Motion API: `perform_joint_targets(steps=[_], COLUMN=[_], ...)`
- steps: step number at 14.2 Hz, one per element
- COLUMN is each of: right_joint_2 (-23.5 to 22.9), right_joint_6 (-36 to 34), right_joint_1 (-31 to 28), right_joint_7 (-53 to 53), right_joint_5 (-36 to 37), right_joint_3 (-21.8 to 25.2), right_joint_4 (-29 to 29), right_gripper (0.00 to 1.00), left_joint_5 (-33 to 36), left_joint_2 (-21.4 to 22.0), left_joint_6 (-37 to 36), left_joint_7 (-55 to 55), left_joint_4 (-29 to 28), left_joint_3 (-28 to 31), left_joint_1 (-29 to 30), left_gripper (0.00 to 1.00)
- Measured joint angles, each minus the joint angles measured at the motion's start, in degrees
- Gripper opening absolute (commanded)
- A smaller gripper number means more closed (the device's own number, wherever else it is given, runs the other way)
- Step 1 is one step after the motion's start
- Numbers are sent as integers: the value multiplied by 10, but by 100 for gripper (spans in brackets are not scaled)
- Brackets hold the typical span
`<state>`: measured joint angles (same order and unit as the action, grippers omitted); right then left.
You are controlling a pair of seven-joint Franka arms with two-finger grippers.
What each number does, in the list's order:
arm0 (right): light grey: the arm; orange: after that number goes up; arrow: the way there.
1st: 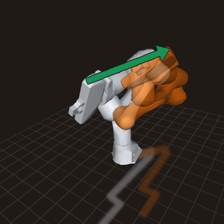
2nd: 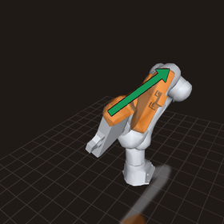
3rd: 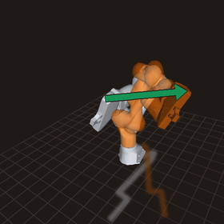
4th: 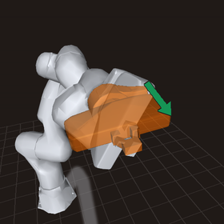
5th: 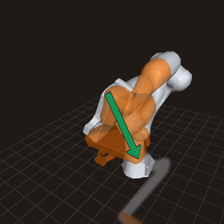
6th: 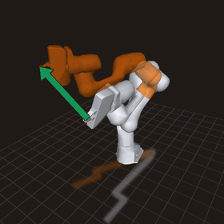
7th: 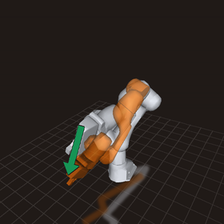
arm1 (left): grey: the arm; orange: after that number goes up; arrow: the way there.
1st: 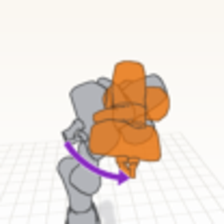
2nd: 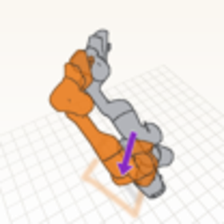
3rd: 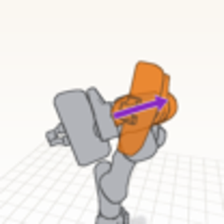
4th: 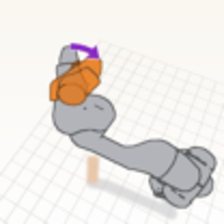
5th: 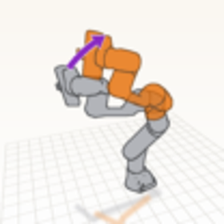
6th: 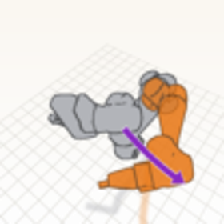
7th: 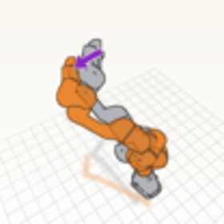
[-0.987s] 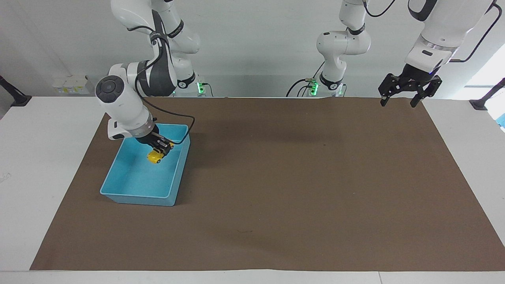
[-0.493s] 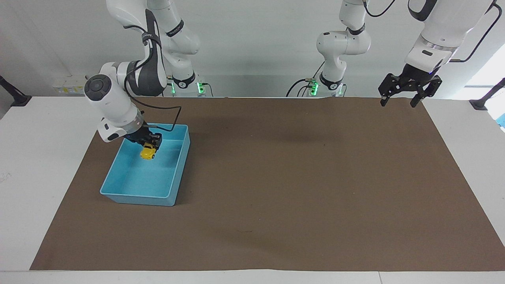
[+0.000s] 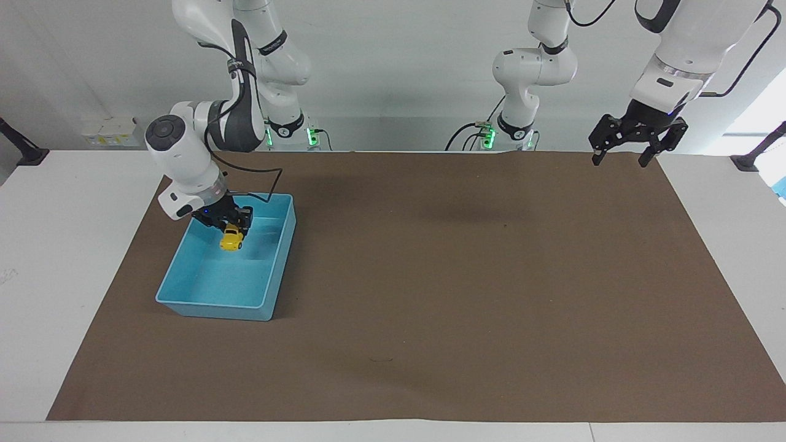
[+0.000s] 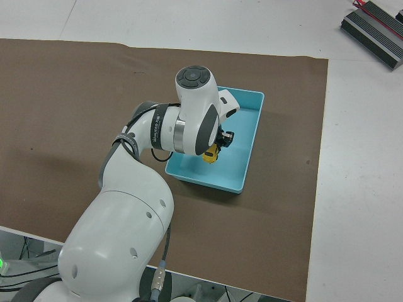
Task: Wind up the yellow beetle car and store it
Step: 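Lower the car into the bin and open the right gripper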
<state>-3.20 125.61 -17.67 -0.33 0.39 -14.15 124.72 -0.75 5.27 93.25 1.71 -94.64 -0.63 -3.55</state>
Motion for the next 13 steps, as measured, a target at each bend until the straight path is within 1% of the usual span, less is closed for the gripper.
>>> perform_joint_targets(steps=[5, 8, 13], right_joint_2=[-1, -3, -6], right_joint_6=[83, 102, 111], right_joint_1=[0, 0, -1], right_joint_7=[1, 11, 21], right_joint_5=[0, 0, 0], right_joint_3=[0, 0, 0], right_joint_4=[54, 66, 69], right_gripper=[0, 0, 0], left_joint_5=[0, 0, 0], left_joint_2=[0, 0, 0], left_joint_6=[0, 0, 0], left_joint_7=[0, 0, 0], left_joint_4=[0, 0, 0], left_joint_3=[0, 0, 0], left_joint_1=[0, 0, 0], left_gripper=[100, 100, 100])
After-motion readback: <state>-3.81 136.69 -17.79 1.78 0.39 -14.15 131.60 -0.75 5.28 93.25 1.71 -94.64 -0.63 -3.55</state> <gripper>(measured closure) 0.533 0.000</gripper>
